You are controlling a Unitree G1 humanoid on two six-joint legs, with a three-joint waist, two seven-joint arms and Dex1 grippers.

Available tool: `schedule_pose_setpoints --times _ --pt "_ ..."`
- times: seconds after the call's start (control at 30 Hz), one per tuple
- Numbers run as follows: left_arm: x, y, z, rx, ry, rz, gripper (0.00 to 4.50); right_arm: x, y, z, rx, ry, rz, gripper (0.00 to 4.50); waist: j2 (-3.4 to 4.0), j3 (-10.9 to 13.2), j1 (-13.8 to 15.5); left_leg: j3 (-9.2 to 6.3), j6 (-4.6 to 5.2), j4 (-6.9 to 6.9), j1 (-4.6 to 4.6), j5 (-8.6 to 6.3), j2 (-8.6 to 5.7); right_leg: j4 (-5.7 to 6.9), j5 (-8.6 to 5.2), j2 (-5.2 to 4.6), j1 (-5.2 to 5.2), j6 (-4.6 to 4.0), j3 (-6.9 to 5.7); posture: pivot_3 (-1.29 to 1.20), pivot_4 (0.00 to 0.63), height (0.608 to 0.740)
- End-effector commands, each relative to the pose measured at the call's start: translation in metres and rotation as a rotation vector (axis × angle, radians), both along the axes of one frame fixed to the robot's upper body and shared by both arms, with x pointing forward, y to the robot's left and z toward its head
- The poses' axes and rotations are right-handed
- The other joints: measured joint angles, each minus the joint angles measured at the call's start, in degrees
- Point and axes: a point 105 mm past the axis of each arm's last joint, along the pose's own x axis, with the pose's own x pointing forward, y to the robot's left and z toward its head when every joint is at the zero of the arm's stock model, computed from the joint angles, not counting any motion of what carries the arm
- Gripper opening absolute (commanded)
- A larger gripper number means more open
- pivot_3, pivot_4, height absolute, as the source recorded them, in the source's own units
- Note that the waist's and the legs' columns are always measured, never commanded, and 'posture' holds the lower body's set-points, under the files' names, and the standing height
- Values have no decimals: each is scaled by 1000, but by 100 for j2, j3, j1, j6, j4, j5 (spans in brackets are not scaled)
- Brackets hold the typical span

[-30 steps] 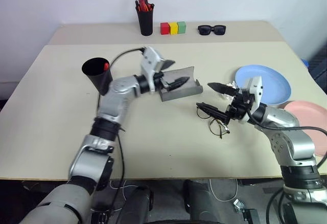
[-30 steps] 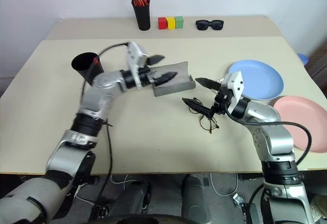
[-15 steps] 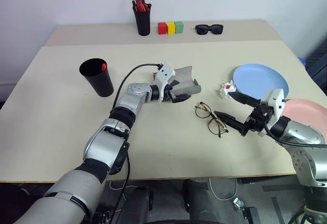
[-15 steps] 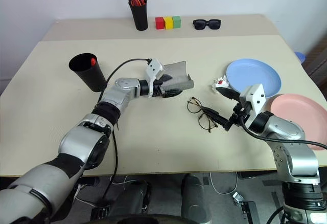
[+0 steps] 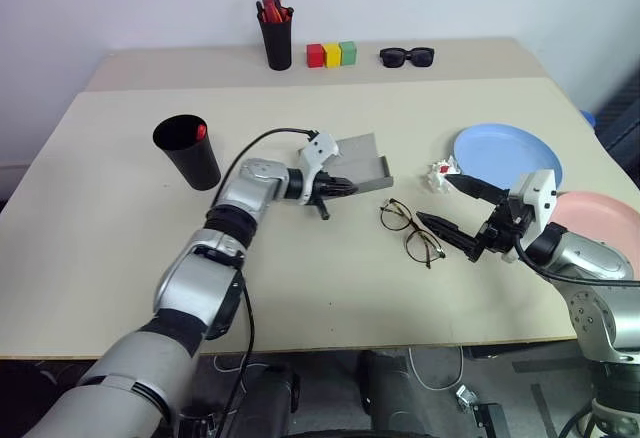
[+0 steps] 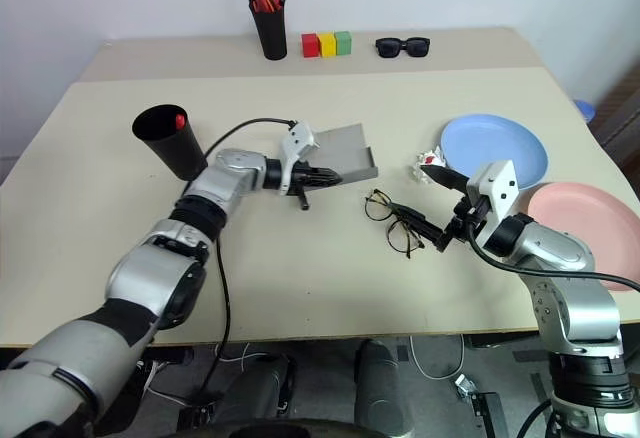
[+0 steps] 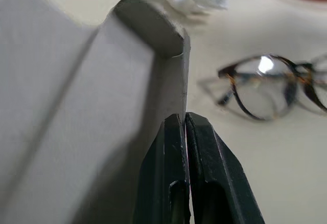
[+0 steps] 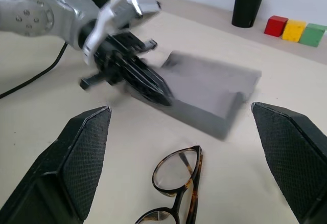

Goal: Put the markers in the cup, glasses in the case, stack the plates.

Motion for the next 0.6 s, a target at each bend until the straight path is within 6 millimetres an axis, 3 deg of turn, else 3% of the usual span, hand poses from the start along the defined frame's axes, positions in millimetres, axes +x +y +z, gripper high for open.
schedule_pose_setpoints --times 0.03,0.27,0.47,0.6 --pt "-13 23 16 24 -7 -97 32 -1 4 10 -4 -53 27 4500 0 0 9 0 0 0 0 0 0 1 0 0 -1 -1 1 0 150 740" --pt "-36 58 22 32 70 -191 32 4 11 10 -2 -47 52 4500 0 0 77 -2 0 9 -7 0 -2 1 1 -1 0 -1 3 0 150 740" --pt "-61 52 20 -12 64 -351 32 7 16 7 -28 32 66 4500 0 0 51 -2 2 8 -5 -1 0 2 0 -1 -2 -3 4 0 150 740" --pt "-56 50 10 20 103 -292 32 12 12 13 -24 14 34 4500 0 0 51 0 2 10 -5 -1 -1 3 1 -1 -3 -3 6 0 150 740"
